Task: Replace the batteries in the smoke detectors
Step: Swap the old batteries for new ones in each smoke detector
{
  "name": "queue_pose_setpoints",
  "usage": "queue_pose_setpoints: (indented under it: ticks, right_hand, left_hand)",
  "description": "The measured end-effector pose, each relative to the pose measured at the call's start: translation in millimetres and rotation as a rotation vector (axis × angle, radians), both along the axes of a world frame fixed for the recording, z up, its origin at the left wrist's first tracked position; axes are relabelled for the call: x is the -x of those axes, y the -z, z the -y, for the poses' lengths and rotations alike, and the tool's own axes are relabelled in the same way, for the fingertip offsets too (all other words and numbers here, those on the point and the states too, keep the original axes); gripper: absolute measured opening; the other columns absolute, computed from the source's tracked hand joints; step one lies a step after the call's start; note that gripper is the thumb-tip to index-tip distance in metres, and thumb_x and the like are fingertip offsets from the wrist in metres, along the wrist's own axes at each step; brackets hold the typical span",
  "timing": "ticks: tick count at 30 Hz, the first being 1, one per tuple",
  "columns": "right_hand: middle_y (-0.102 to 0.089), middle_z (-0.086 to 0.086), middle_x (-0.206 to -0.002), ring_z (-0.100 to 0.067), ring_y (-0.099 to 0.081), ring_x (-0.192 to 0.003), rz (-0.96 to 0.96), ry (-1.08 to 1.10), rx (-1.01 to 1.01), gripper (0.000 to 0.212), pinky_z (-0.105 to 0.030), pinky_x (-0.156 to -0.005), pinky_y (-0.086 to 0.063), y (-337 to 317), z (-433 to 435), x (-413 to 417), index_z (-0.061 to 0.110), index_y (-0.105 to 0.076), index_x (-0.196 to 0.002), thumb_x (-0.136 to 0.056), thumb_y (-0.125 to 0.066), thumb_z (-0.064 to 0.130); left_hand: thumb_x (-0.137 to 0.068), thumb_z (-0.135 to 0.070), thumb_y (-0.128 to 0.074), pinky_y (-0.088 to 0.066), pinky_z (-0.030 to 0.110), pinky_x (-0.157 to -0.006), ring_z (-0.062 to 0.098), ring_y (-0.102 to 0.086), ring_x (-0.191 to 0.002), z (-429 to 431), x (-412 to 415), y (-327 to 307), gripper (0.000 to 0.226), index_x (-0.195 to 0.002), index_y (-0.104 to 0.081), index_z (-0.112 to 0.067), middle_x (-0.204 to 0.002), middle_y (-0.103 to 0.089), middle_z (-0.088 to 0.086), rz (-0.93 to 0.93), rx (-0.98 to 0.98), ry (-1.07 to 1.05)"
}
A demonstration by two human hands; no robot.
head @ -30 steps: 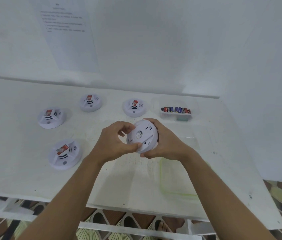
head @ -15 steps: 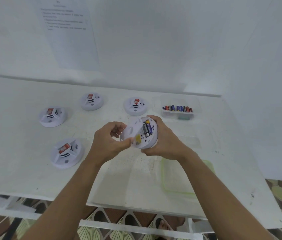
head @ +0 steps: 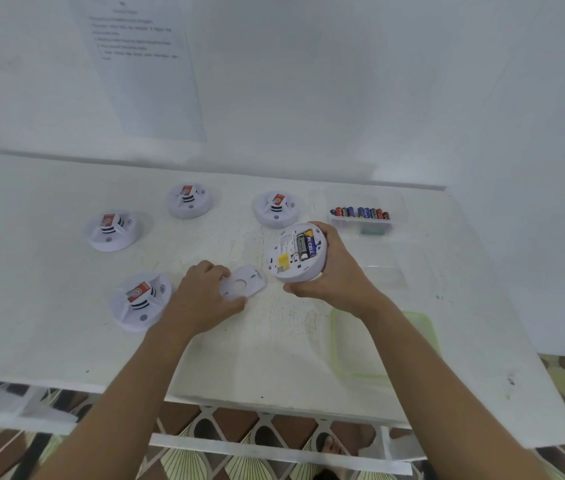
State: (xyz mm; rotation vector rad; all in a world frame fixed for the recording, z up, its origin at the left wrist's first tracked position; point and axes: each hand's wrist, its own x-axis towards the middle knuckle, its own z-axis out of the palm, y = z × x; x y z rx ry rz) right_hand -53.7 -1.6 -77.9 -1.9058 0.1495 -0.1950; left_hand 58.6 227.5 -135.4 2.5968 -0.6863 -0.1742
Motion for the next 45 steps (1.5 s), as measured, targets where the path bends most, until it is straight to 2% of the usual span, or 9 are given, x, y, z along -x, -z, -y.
queue_pose_setpoints:
  ticks: [3, 6, 14, 19, 23, 30, 37, 42, 45]
  right_hand:
    - [-0.055, 0.004, -0.131, 0.002, -0.058, -0.115, 0.008, -0.008, -0.033, 0.097, -0.019, -0.083, -0.056, -1.6, -6.8, -1.1, 0.020, -0.034, -0.141, -0.065, -0.091, 0.000]
    - [-0.052, 0.004, -0.133, 0.013, -0.055, -0.111, 0.013, -0.016, -0.073, 0.096, -0.012, -0.081, -0.051, -2.4, -15.0, -2.7, 0.021, -0.031, -0.141, -0.068, -0.090, -0.001]
    - [-0.046, 0.001, -0.147, -0.012, -0.051, -0.133, -0.029, -0.103, -0.252, 0.094, -0.028, -0.103, -0.051, 8.5, -27.8, -4.8, 0.026, -0.015, -0.152, -0.084, -0.073, -0.003]
    - [-0.052, -0.005, -0.138, -0.020, -0.057, -0.124, -0.048, -0.047, -0.547, 0.055, -0.033, -0.101, -0.052, 4.0, -33.2, -10.6, 0.027, -0.035, -0.137, -0.095, -0.052, -0.002]
    - [-0.062, -0.007, -0.116, -0.023, -0.066, -0.104, -0.083, 0.102, -0.424, 0.019, -0.039, -0.092, -0.058, 2.4, -31.1, -14.0, 0.021, -0.048, -0.123, -0.104, -0.052, 0.018]
    - [-0.060, -0.018, -0.118, -0.029, -0.072, -0.103, -0.115, 0.103, -0.457, 0.039, -0.040, -0.083, -0.062, 7.5, -39.0, -11.9, 0.018, -0.058, -0.135, -0.098, -0.063, 0.009]
    - [-0.057, -0.013, -0.126, -0.031, -0.069, -0.108, -0.058, 0.217, -0.544, 0.039, -0.040, -0.080, -0.063, 11.9, -52.7, -13.8, 0.025, -0.057, -0.129, -0.094, -0.067, 0.010]
    - [-0.054, -0.015, -0.131, -0.030, -0.068, -0.110, -0.104, 0.136, -0.506, 0.040, -0.039, -0.083, -0.062, 6.0, -42.8, -13.2, 0.011, -0.053, -0.125, -0.090, -0.073, 0.009]
    - [-0.052, -0.007, -0.136, -0.024, -0.068, -0.111, -0.141, 0.000, -0.446, 0.068, -0.033, -0.085, -0.059, 0.1, -33.7, -9.0, 0.019, -0.046, -0.138, -0.080, -0.082, 0.021]
  left_hand:
    - [-0.066, -0.071, -0.047, -0.041, 0.034, -0.087, 0.021, -0.050, -0.100, 0.1, 3.3, -1.4, 0.077, -0.121, -0.064, -0.020, -0.112, -0.058, 0.001, 0.080, 0.084, 0.029]
    - [-0.089, -0.051, -0.056, -0.042, 0.029, -0.082, 0.009, -0.059, -0.090, 5.1, 13.9, -18.8, 0.028, -0.103, -0.069, -0.032, -0.100, -0.066, -0.012, -0.053, 0.399, 0.010]
    - [-0.102, -0.030, -0.050, -0.048, 0.033, -0.074, 0.021, -0.070, -0.085, 18.4, 29.1, -44.5, 0.030, -0.108, -0.070, -0.008, -0.098, -0.075, 0.009, -0.599, 0.807, -0.036]
    - [-0.097, -0.012, -0.059, -0.057, 0.035, -0.072, 0.027, -0.071, -0.085, 21.9, 30.9, -46.7, 0.021, -0.117, -0.061, -0.004, -0.105, -0.072, 0.016, -0.747, 1.007, -0.128]
    - [-0.097, -0.006, -0.057, -0.058, 0.034, -0.067, 0.027, -0.072, -0.089, 22.4, 24.6, -51.5, 0.020, -0.116, -0.063, -0.009, -0.104, -0.073, 0.012, -0.729, 1.076, -0.199]
    - [-0.092, -0.016, -0.067, -0.059, 0.046, -0.084, 0.031, -0.070, -0.099, 21.1, 20.4, -45.2, 0.012, -0.102, -0.069, -0.010, -0.103, -0.073, 0.011, -0.530, 1.147, -0.294]
    - [-0.091, -0.006, -0.067, -0.059, 0.039, -0.082, 0.028, -0.071, -0.099, 18.4, 33.8, -41.8, 0.044, -0.130, -0.053, -0.021, -0.114, -0.068, 0.013, -0.689, 1.121, -0.124]
    - [-0.093, -0.011, -0.065, -0.059, 0.041, -0.081, 0.029, -0.072, -0.096, 12.5, 32.5, -40.8, 0.026, -0.116, -0.051, -0.009, -0.116, -0.067, 0.018, -0.641, 1.169, -0.220]
    - [-0.095, -0.015, -0.063, -0.059, 0.039, -0.077, 0.030, -0.070, -0.100, 4.6, 27.6, -40.9, 0.022, -0.115, -0.060, -0.009, -0.116, -0.066, 0.015, -0.576, 1.127, -0.167]
